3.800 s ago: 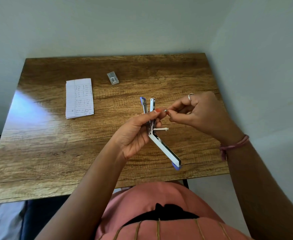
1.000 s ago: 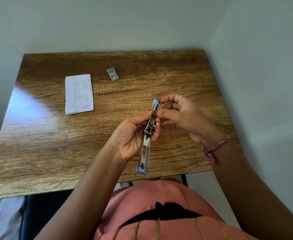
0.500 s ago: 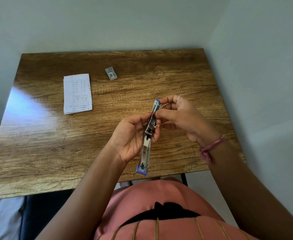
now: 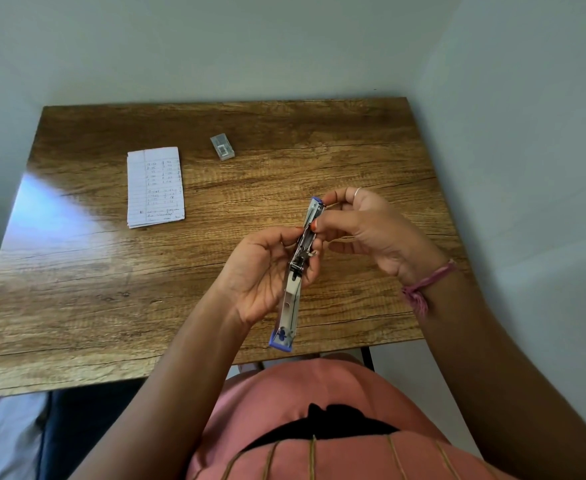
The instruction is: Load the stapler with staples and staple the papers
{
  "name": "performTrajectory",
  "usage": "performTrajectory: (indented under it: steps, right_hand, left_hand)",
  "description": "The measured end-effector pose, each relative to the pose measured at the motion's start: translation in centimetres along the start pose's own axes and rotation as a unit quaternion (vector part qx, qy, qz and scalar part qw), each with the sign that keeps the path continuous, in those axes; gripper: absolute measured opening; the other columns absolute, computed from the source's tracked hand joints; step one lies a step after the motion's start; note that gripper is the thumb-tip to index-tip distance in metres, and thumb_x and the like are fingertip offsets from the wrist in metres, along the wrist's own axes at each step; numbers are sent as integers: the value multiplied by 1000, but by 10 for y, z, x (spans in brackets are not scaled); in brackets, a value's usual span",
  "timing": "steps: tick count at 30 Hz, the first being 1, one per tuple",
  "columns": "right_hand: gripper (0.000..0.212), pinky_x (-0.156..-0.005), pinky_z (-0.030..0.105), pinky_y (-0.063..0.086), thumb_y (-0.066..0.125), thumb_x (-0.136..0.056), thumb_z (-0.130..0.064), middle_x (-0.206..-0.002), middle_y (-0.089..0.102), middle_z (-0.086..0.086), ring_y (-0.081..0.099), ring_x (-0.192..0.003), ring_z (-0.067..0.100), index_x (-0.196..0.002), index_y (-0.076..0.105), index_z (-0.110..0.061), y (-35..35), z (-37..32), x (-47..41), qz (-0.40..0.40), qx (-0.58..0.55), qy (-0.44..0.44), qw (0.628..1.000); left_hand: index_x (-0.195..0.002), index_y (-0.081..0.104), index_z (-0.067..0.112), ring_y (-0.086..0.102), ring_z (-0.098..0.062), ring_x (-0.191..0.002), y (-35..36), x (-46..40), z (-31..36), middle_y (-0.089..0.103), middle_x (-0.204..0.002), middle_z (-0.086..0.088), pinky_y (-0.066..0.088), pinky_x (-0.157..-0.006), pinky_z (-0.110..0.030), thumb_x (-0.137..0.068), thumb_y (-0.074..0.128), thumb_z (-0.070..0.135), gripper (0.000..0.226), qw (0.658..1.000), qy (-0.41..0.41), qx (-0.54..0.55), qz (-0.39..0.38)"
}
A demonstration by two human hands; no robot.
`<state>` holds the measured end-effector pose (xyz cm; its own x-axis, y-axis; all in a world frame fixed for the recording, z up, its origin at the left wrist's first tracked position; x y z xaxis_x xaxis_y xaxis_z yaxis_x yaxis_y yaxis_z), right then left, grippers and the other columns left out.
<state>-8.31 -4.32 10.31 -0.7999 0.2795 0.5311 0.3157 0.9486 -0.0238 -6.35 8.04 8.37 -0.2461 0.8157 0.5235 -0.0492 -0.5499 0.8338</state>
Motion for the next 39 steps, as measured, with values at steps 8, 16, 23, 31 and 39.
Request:
performTrajectory:
  steps: [8, 16, 23, 31, 39]
  right_hand:
    - [34, -70, 30, 50, 71, -76, -7, -79, 69, 0, 60, -64, 7, -106, 57, -15, -2, -3, 0, 3, 49, -3, 999]
    - [20, -71, 31, 50, 69, -77, -7, -80, 64, -2, 56, -65, 7, -90, 58, -19, -8, -6, -2, -5, 72, 4, 997]
    - [20, -67, 28, 50, 69, -78, -9, -82, 64, -2, 57, -64, 7, -89, 56, -20, -17, -9, -6, 12, 82, 0, 997]
    - [11, -72, 33, 57, 59, -87, -8, -82, 67, 2, 63, -66, 7, -95, 58, -16, -13, -6, -3, 4, 66, -26, 997]
    - [18, -70, 32, 53, 59, -86, -7, -82, 63, -3, 58, -64, 4, -99, 55, -17, -8, 5, -5, -2, 8, -16, 1000]
  left_hand:
    - [-104, 58, -7, 60, -15, -72, 1, 0, 0, 64, -86, -14, 56, -58, -24, -80, 49, 6, 28, 1000, -4, -8, 2]
    - [-111, 55, -7, 62, -15, -70, -3, 0, 0, 64, -87, -14, 57, -59, -25, -80, 52, 6, 34, 999, -19, -29, -1]
    - [-132, 45, -5, 62, -16, -72, -8, -3, -1, 64, -89, -15, 56, -58, -26, -80, 52, 4, 53, 999, -22, -23, -3]
    - [-127, 46, -5, 62, -17, -76, -12, -3, 1, 63, -92, -17, 57, -60, -28, -80, 53, 2, 48, 1000, -25, 4, -10]
    - [-119, 50, -6, 61, -16, -75, -11, -4, -1, 63, -89, -16, 57, -59, -26, -83, 50, 4, 38, 1000, -27, -4, -3]
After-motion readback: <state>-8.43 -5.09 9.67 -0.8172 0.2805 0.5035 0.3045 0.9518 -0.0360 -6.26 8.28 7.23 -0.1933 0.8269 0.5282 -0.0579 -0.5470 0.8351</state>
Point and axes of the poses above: each hand's wrist, its own x-axis away from the middle knuckle, its own y-axis out of the palm, z = x × y, the point moved 5 cm from there along -x, towards the middle knuckle
